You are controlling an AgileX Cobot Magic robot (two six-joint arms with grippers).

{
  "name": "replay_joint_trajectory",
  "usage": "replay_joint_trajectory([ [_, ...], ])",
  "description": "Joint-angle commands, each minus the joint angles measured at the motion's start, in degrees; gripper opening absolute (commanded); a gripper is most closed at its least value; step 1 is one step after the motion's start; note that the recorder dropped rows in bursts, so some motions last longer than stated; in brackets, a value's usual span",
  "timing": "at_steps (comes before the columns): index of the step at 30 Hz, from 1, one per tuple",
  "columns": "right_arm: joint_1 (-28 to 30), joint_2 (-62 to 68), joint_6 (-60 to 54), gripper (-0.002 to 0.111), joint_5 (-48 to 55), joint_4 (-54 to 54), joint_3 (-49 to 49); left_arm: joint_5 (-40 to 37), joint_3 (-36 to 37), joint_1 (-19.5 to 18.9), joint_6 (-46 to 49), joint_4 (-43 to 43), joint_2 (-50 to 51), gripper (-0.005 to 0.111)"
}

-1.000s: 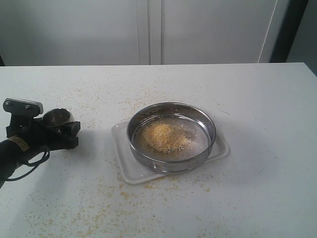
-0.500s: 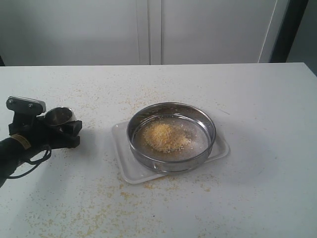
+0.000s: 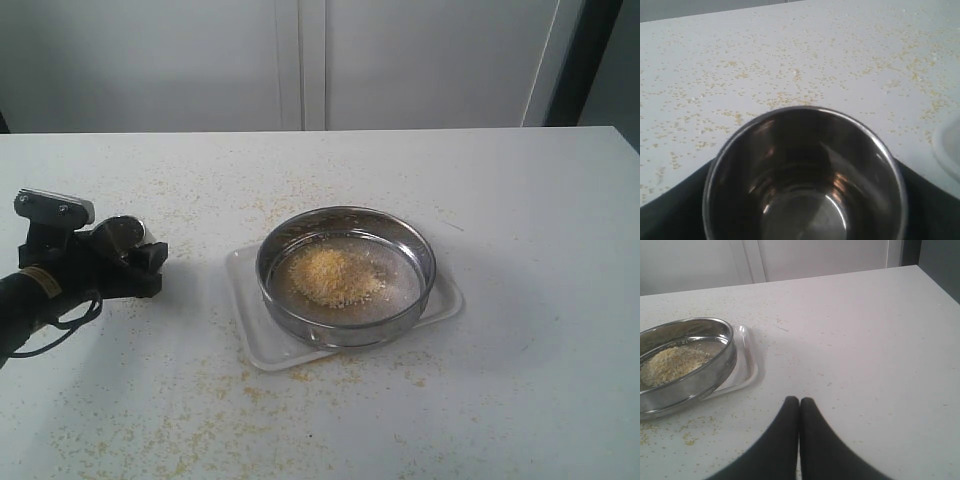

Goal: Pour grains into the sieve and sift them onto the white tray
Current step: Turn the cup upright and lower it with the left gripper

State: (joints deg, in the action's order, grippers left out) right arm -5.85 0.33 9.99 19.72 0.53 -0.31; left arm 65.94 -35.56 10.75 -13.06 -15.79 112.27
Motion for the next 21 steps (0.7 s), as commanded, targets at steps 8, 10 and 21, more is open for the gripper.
replay_joint_trajectory([
  [8, 0.3, -0.3, 0.3, 0.0, -0.2, 0.3, 0.3, -0.8, 0.1, -0.1, 0.0, -7.1, -1.6, 0.082],
  [10, 0.3, -0.3, 0.3, 0.0, -0.2, 0.3, 0.3, -1.3, 0.1, -0.1, 0.0, -6.0, -1.6, 0.082],
  [21, 0.3, -0.3, 0.3, 0.0, -0.2, 0.3, 0.3, -8.2, 0.1, -0.1, 0.2, -0.4, -6.8, 0.034],
])
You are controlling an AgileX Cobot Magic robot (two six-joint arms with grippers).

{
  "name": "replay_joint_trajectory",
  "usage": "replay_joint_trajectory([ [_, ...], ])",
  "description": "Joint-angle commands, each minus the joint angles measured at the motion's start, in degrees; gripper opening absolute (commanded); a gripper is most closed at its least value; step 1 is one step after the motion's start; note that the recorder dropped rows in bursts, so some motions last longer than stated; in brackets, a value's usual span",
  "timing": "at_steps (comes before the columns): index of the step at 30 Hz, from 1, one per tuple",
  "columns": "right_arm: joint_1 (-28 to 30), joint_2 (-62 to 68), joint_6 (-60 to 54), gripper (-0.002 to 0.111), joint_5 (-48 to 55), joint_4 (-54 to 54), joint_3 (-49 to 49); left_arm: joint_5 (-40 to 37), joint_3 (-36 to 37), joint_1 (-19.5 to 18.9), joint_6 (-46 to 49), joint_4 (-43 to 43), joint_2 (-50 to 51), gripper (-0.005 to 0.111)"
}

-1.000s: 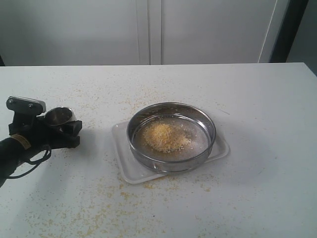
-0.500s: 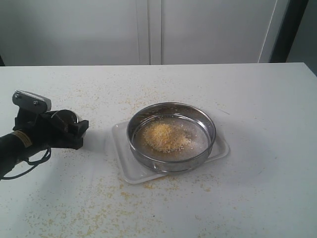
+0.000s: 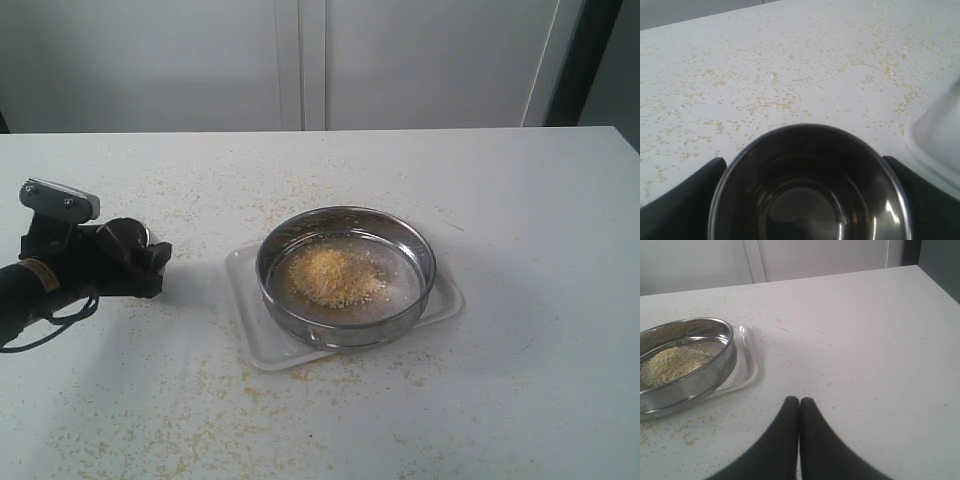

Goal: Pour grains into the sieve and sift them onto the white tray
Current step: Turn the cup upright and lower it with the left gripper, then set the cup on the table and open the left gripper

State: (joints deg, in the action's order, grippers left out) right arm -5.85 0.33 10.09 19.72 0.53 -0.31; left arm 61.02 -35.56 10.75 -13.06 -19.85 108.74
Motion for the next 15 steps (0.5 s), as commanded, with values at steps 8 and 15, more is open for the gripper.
replay_joint_trajectory([
  [8, 0.3, -0.3, 0.2, 0.0, -0.2, 0.3, 0.3, -16.7, 0.1, -0.1, 2.2, 8.0, -6.3, 0.0],
  [15, 0.3, -0.3, 0.2, 0.0, -0.2, 0.3, 0.3, -36.6, -6.4, -0.1, 0.0, 8.6, -7.7, 0.0],
])
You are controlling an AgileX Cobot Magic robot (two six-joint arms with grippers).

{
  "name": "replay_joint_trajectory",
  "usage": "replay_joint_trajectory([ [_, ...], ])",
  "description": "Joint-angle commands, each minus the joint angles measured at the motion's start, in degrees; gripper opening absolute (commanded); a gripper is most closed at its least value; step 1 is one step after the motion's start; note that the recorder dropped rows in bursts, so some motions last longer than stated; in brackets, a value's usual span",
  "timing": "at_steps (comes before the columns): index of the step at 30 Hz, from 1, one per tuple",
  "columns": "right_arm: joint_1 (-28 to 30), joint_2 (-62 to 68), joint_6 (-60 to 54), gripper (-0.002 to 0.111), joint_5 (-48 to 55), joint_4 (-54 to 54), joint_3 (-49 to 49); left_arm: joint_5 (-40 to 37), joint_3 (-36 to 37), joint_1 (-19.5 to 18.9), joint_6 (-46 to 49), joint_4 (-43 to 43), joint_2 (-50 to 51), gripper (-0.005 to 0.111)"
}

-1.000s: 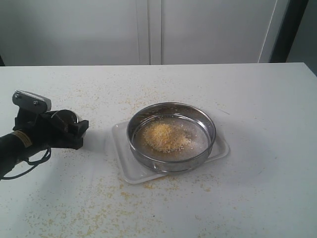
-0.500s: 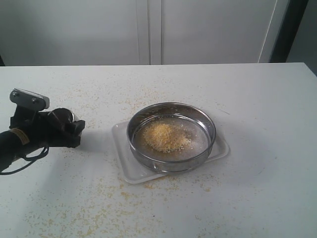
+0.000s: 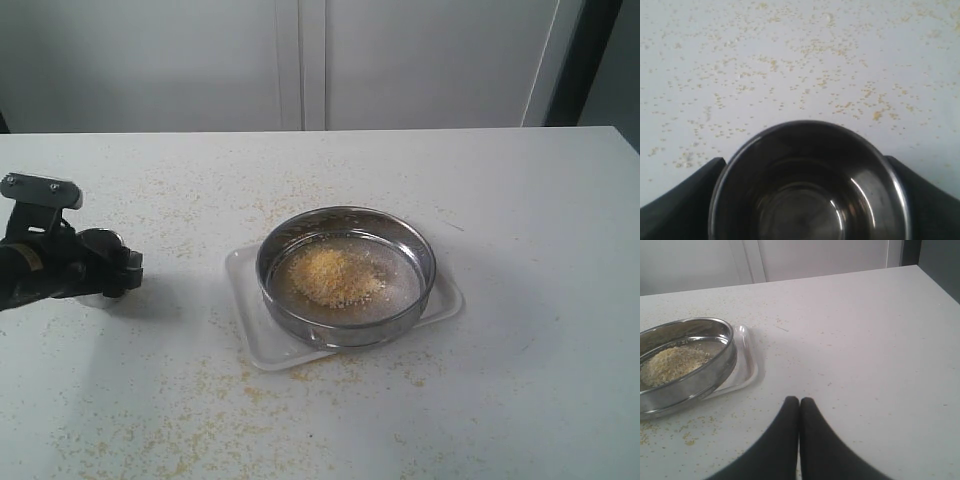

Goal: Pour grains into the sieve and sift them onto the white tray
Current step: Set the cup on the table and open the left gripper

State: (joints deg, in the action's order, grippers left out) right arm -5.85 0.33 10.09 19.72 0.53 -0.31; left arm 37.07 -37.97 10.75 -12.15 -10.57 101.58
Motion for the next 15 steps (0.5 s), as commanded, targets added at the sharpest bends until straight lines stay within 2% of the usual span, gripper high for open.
replay_joint_trajectory([
  [1, 0.3, -0.3, 0.2, 0.0, -0.2, 0.3, 0.3, -15.4, -5.3, -0.1, -1.0, -0.7, -0.6, 0.0],
  [6, 0.3, -0.3, 0.2, 0.0, -0.2, 0.3, 0.3, -17.0, -7.5, -0.1, -1.1, -0.7, -0.6, 0.0],
  [7, 0.3, -0.3, 0.2, 0.0, -0.2, 0.3, 0.3, -16.9, -7.5, -0.1, -1.1, -0.7, -0.6, 0.003],
  [9, 0.3, -0.3, 0.2, 0.0, -0.2, 0.3, 0.3, -16.7, -7.5, -0.1, -1.1, -0.7, -0.5, 0.015],
  [14, 0.3, -0.3, 0.2, 0.0, -0.2, 0.3, 0.3, -16.0, -7.5, -0.1, -4.8, -0.2, -0.1, 0.068],
  [15, 0.3, -0.3, 0.2, 0.0, -0.2, 0.3, 0.3, -15.2, -7.5, -0.1, -5.3, -0.1, -0.1, 0.074],
])
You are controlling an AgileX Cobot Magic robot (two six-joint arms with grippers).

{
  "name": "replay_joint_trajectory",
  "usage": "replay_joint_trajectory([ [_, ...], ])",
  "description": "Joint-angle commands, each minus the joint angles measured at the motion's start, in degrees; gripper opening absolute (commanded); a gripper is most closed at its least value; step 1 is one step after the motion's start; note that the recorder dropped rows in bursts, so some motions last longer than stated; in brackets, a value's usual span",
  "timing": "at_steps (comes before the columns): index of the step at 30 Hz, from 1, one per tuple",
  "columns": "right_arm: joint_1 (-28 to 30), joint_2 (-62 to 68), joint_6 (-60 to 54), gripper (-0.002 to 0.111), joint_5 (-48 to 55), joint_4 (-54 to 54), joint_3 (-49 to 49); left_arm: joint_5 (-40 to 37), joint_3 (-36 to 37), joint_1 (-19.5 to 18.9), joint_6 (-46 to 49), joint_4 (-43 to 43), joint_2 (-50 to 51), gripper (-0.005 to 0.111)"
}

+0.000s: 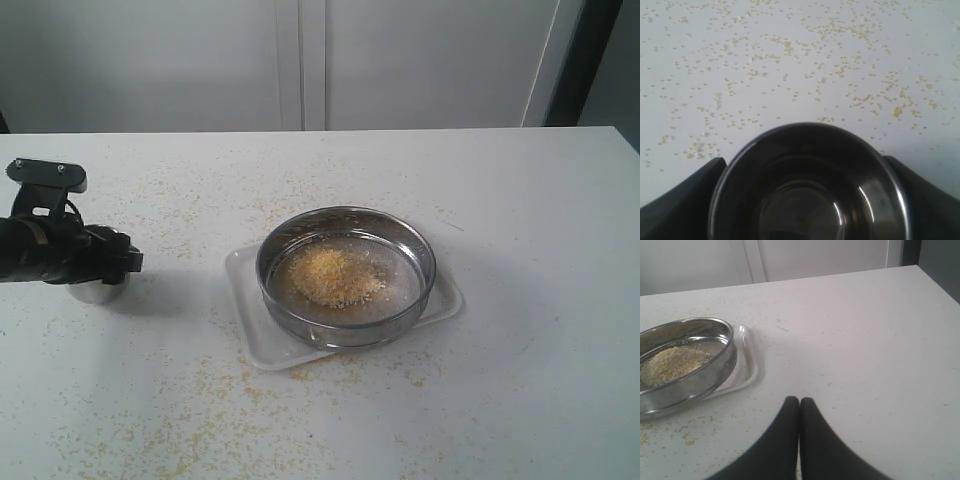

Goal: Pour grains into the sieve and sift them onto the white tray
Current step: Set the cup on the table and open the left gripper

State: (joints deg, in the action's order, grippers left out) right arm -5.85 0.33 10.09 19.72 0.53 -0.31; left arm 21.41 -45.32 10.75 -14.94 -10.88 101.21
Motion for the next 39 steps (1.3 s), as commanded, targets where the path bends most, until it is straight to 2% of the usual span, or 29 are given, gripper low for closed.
replay_joint_trajectory([
  [1, 0.3, -0.3, 0.2, 0.0, -0.2, 0.3, 0.3, 1.6, -0.1, -0.1, -3.2, 0.3, 0.2, 0.081],
  [3, 0.3, -0.3, 0.2, 0.0, -0.2, 0.3, 0.3, 0.5, -0.1, -0.1, -3.3, 0.3, -0.3, 0.094],
  [6, 0.3, -0.3, 0.2, 0.0, -0.2, 0.3, 0.3, -1.9, -0.1, -0.1, -2.8, 0.3, -2.3, 0.104],
  [21, 0.3, -0.3, 0.2, 0.0, -0.2, 0.3, 0.3, -12.1, -0.1, -0.1, -2.8, -0.5, -16.1, 0.105],
  [25, 0.3, -0.3, 0.2, 0.0, -0.2, 0.3, 0.3, -14.6, -0.1, -0.1, -2.8, -0.8, -19.5, 0.102],
  [27, 0.3, -0.3, 0.2, 0.0, -0.2, 0.3, 0.3, -15.9, -0.1, -0.1, -2.8, -0.8, -21.1, 0.095],
  [29, 0.3, -0.3, 0.2, 0.0, -0.2, 0.3, 0.3, -17.7, -0.1, -0.1, -2.8, -0.8, -22.8, 0.08],
  [31, 0.3, -0.3, 0.2, 0.0, -0.2, 0.3, 0.3, -19.9, -0.1, -0.1, -2.8, -0.9, -24.6, 0.056],
  [35, 0.3, -0.3, 0.2, 0.0, -0.2, 0.3, 0.3, -23.6, -0.1, -0.1, -2.8, -3.2, -27.7, -0.001],
  [39, 0.3, -0.3, 0.2, 0.0, -0.2, 0.3, 0.3, -27.0, -0.1, -0.1, -2.6, -3.7, -30.2, 0.001],
])
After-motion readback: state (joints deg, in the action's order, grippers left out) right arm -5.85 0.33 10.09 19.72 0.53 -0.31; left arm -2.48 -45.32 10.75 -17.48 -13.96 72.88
